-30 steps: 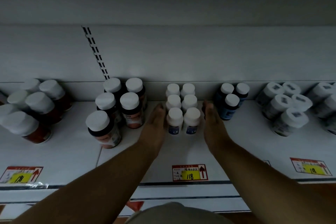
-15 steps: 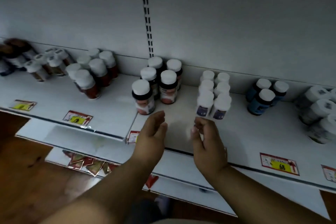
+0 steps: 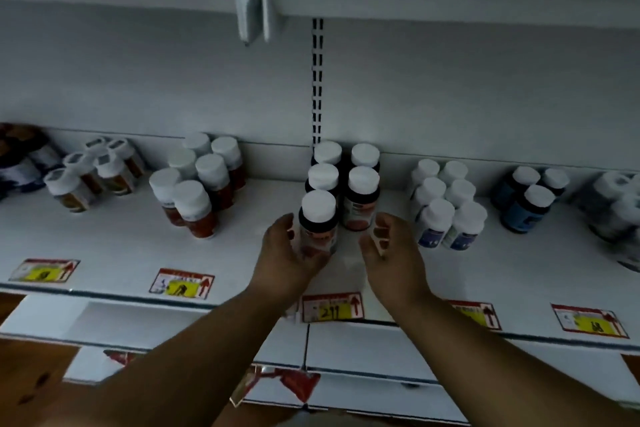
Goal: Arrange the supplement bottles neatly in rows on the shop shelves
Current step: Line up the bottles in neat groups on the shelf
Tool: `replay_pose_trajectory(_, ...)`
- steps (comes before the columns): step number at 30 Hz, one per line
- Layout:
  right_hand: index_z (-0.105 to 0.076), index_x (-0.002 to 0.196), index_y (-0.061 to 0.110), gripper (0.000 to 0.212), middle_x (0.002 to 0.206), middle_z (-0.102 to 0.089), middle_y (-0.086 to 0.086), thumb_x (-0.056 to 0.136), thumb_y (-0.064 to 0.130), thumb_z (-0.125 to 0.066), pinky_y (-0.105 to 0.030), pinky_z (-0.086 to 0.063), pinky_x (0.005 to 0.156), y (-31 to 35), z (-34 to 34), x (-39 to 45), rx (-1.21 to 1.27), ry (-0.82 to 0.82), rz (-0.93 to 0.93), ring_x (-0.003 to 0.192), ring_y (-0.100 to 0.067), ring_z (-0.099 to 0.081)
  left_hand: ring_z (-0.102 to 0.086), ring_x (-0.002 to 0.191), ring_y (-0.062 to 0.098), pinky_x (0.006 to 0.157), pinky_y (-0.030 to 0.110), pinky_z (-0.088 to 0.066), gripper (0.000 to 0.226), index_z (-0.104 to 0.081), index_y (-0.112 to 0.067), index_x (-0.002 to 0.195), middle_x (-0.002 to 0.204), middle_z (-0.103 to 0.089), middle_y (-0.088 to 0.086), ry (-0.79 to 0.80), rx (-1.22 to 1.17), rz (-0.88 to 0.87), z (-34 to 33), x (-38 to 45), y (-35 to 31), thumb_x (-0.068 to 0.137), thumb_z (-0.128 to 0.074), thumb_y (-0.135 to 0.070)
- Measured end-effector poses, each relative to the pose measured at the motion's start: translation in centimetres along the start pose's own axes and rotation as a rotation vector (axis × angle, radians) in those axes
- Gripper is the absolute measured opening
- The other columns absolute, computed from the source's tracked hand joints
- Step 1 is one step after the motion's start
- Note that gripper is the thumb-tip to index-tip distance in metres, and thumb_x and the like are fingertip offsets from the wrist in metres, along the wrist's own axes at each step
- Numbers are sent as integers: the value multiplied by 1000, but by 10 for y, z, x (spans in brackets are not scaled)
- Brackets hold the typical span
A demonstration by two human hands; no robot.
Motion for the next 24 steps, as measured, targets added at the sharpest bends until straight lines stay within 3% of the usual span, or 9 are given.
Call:
replay_pose_trajectory(2,-48,130,21,42,119,-48,6,92,25,-64,-29,-43,92,4,-5,16,-20,-12,-25,107,-12,-51,-50,128,10,105,37,-45,97,-33,-27,145,143,-48,-8,129,-21,-87,-8,18,-9,66,-85,-48)
replay_pose_trajectory(6,-60,106,31,32,109,-66,6,78,29,-75,-40,-54,86,15,-10,47,13,14,-15,102,-13,-63,-59,108,-3,87,12,-46,52,-51,-26,125,119,-63,-10,146,-69,-287,-16,29,-39,80,-78,-27)
replay_pose_trajectory(9,-66,102,31,35,98,-72,9,70,43,-73,-41,-57,77,16,-14,60,-24,51,-51,94,-14,-67,-59,110,3,92,20,-49,52,-52,-24,126,119,-63,-9,160,-117,-337,-19,31,-40,80,-77,-26)
replay_pose_trajectory(13,-64,91,35,18,88,-69,11,78,30,-75,-25,-50,66,17,-7,60,6,44,-46,86,-7,-64,-61,111,9,94,30,-51,54,-53,-21,126,118,-65,-4,252,-175,-372,-21,32,-44,78,-79,-27)
replay_pose_trajectory(15,-63,96,38,28,92,-67,17,79,23,-78,-19,-47,66,20,-6,60,43,73,-13,88,5,-61,-60,114,4,94,25,-50,58,-50,-26,129,124,-64,-9,309,-278,-264,-18,32,-36,80,-74,-46)
replay_pose_trajectory(17,-61,116,28,48,106,-66,17,76,12,-81,-10,-46,71,16,-11,61,135,141,-22,94,14,-58,-47,132,8,110,35,-40,87,-38,-32,144,146,-48,-8,264,-356,-81,-8,41,-14,74,-50,-82)
replay_pose_trajectory(18,-58,122,23,57,111,-64,15,74,6,-82,-5,-46,73,15,-13,64,187,174,-18,95,18,-57,-40,137,13,116,40,-32,91,-32,-33,149,153,-39,-6,235,-378,-9,-3,47,-6,75,-39,-86)
replay_pose_trajectory(21,-55,126,19,66,120,-65,5,70,0,-84,-12,-51,84,11,-21,72,221,258,-13,105,12,-59,-41,137,21,117,44,-30,57,-28,-31,151,154,-35,0,225,-566,161,-3,68,0,99,-39,-53)
replay_pose_trajectory(24,-51,136,16,76,129,-64,-1,70,1,-84,-29,-55,90,0,-26,82,268,302,-40,119,-12,-60,-45,134,22,115,44,-33,58,-30,-32,152,152,-41,0,337,-509,172,-16,82,-6,98,-50,-43)
Point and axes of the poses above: each hand's wrist, its own x-axis towards the middle knuckle, its own z-axis out of the back of the hand, y = z × x, the point moved 10 cm from there along x, towards the middle knuckle
